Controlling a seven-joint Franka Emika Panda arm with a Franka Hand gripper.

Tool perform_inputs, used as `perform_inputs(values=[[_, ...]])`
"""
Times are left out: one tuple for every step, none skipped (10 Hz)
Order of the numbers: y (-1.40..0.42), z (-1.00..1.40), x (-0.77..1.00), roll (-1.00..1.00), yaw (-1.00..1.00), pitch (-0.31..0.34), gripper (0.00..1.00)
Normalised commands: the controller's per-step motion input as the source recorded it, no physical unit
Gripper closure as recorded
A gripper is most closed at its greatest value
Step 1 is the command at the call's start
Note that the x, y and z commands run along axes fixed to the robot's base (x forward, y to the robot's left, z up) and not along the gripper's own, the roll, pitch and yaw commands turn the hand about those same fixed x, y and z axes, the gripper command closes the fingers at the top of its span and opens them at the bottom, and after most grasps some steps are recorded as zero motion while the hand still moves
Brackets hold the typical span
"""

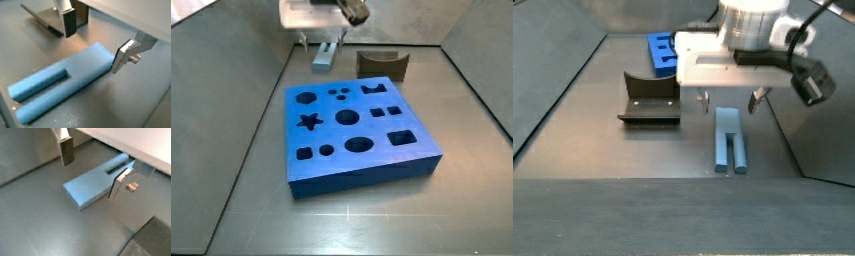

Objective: Pick up the square-circle object. Move up. Rotate the square-circle object. Place the square-circle object on the fixture. Regrasp the square-circle object. Move to above the board. Insert the square-circle object.
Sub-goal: Rotate the square-circle object.

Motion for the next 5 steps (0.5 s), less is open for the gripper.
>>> perform_inputs(values=[[0.01,1.0,-0.02,0.02,0.0,0.073,0.0],[0.01,1.0,-0.02,0.04,0.0,0.078,0.0],[0.01,0.95,-0.02,0.05,-0.01,0.08,0.0],[0.01,0.8,-0.02,0.07,-0.01,0.085,0.0],[0.01,0.64,-0.03,0.08,-0.01,0.089,0.0]])
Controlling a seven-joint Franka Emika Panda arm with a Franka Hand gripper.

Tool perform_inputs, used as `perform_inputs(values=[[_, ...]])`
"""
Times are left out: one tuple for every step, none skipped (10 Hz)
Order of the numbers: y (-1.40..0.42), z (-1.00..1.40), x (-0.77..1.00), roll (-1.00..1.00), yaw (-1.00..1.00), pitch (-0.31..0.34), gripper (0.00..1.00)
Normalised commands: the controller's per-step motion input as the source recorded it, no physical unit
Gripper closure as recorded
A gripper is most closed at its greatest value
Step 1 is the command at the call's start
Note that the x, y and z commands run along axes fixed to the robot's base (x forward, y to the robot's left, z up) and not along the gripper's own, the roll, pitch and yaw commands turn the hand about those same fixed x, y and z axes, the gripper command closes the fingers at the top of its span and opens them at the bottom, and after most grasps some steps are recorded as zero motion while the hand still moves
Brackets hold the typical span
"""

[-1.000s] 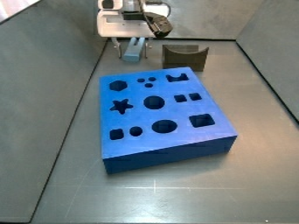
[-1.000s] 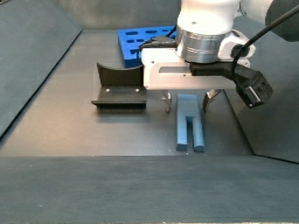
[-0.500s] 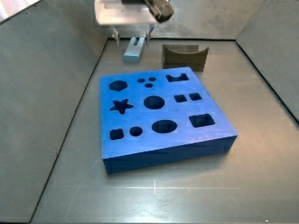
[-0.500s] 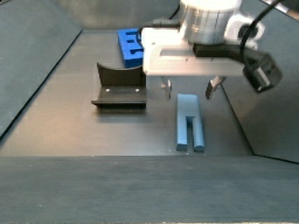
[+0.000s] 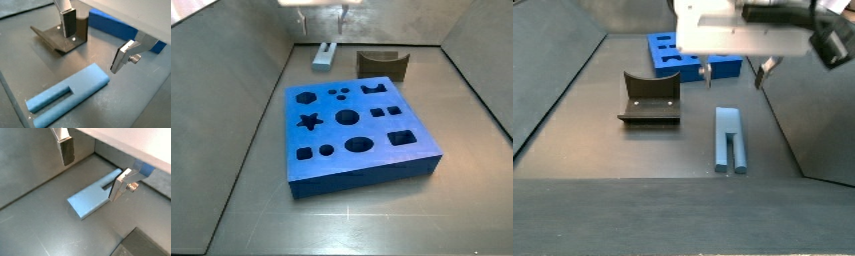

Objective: Pick up the square-circle object. Move up. Rotate the square-circle object. Place the square-circle object on the fixture. Regrasp the square-circle object. Move to above the board. Insert the square-circle object.
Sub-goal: Rotate the square-circle object.

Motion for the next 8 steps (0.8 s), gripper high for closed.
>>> perform_inputs(values=[[0.0,0.0,0.0,0.0,1.0,0.0,0.0],[0.0,-0.15,0.0,0.0,1.0,0.001,0.0],[-0.01,-0.27,0.02,0.0,1.0,0.001,0.0],[0.0,-0.21,0.03,0.0,1.0,0.001,0.0],[-0.01,-0.12,0.03,0.0,1.0,0.001,0.0],[-0.01,-0.07,0.02,0.0,1.0,0.002,0.0],[-0.01,-0.06,0.02,0.0,1.0,0.002,0.0],[-0.01,-0.05,0.02,0.0,1.0,0.002,0.0]])
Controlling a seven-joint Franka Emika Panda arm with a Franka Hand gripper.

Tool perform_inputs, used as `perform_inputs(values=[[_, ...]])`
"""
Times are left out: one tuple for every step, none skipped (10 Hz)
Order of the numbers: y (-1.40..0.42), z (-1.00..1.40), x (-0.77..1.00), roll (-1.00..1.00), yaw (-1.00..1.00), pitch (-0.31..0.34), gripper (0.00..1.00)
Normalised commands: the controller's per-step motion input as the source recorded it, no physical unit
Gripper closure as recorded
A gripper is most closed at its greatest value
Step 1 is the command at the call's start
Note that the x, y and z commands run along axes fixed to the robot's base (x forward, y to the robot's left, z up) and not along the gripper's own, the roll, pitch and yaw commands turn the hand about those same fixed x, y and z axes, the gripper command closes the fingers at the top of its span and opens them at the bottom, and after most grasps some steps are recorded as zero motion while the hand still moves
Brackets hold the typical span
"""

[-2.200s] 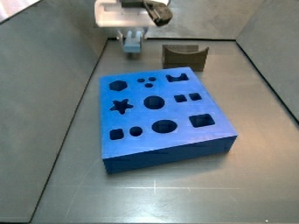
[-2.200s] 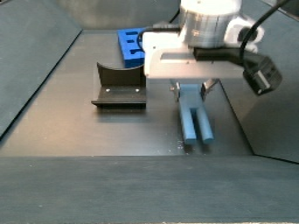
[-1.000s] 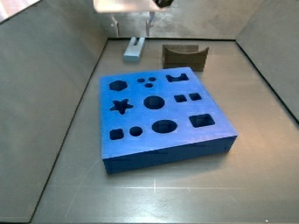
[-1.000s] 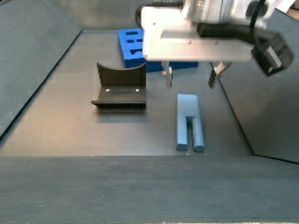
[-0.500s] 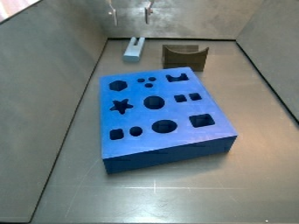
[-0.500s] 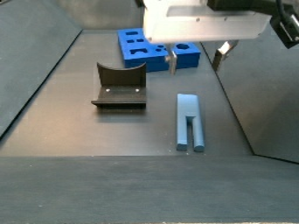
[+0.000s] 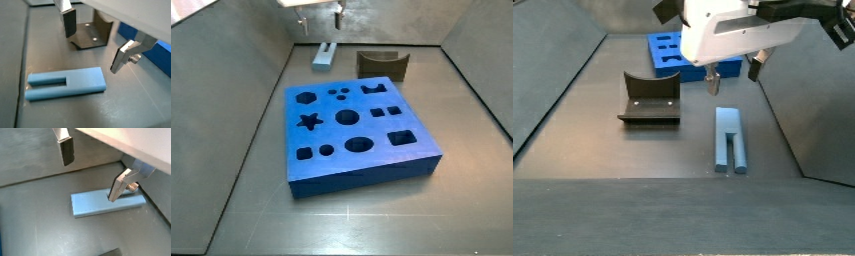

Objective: Pick up the square-circle object. Move up. Rotate the square-circle object. Place the square-circle object on the fixture. Regrasp the square-circle object. Move to above the board. Insert the square-circle object.
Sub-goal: Rotate the square-circle object.

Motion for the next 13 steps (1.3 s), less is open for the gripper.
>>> perform_inputs(values=[[-0.01,-0.05,0.02,0.0,1.0,0.002,0.0],[-0.01,-0.05,0.02,0.0,1.0,0.002,0.0],[-0.01,-0.04,0.01,0.0,1.0,0.002,0.0],[-0.01,-0.04,0.01,0.0,1.0,0.003,0.0],[-0.01,-0.04,0.01,0.0,1.0,0.003,0.0],[-0.01,-0.04,0.01,0.0,1.0,0.003,0.0],[-0.01,-0.04,0.01,0.0,1.0,0.003,0.0],[-0.01,-0.04,0.01,0.0,1.0,0.003,0.0],[-0.01,-0.04,0.01,0.0,1.0,0.003,0.0],[-0.01,-0.04,0.01,0.0,1.0,0.003,0.0],[-0.01,-0.04,0.01,0.0,1.0,0.004,0.0],[-0.01,-0.04,0.01,0.0,1.0,0.004,0.0],[-0.01,-0.04,0.01,0.0,1.0,0.004,0.0]])
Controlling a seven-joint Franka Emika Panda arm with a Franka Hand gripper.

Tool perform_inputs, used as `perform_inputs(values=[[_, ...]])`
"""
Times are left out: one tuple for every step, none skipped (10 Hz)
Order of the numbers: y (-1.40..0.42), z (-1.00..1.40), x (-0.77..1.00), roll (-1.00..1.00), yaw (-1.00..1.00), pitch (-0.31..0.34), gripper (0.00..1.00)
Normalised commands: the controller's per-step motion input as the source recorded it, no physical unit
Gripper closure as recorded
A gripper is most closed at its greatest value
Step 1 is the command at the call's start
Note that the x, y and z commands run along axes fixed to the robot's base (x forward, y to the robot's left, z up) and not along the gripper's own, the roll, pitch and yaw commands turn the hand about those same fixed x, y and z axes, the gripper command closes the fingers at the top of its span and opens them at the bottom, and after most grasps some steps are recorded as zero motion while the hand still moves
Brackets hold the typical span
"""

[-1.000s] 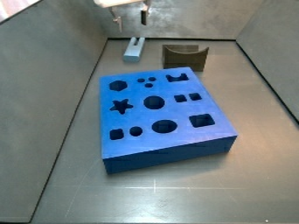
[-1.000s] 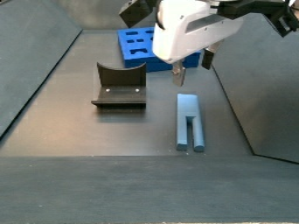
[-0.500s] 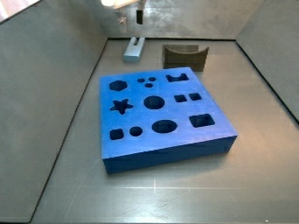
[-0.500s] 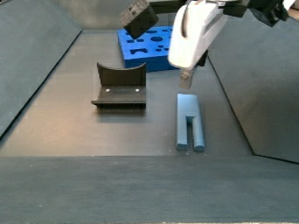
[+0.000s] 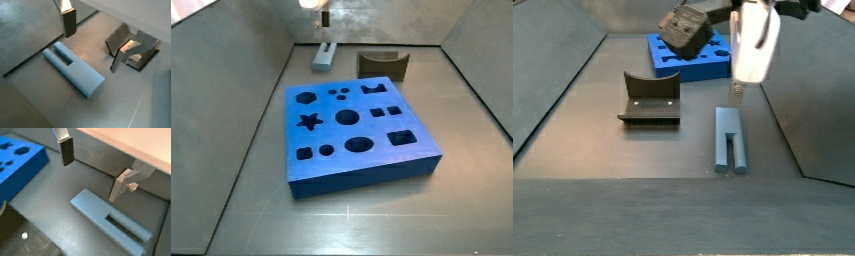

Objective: Pick up the square-circle object. Move up. Rotate the square-circle object. Place the square-circle object on the fixture. Regrasp the square-circle object. Move to above the board. Insert the square-circle object.
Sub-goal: Rotate the square-circle object.

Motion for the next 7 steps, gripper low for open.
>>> perform_inputs(values=[[-0.01,-0.04,0.01,0.0,1.0,0.004,0.0],[-0.01,-0.04,0.01,0.0,1.0,0.004,0.0],[-0.01,-0.04,0.01,0.0,1.0,0.004,0.0],[-0.01,-0.04,0.01,0.0,1.0,0.005,0.0],[-0.01,-0.04,0.01,0.0,1.0,0.005,0.0],[-0.01,-0.04,0.01,0.0,1.0,0.005,0.0],[-0.01,-0.04,0.01,0.0,1.0,0.005,0.0]])
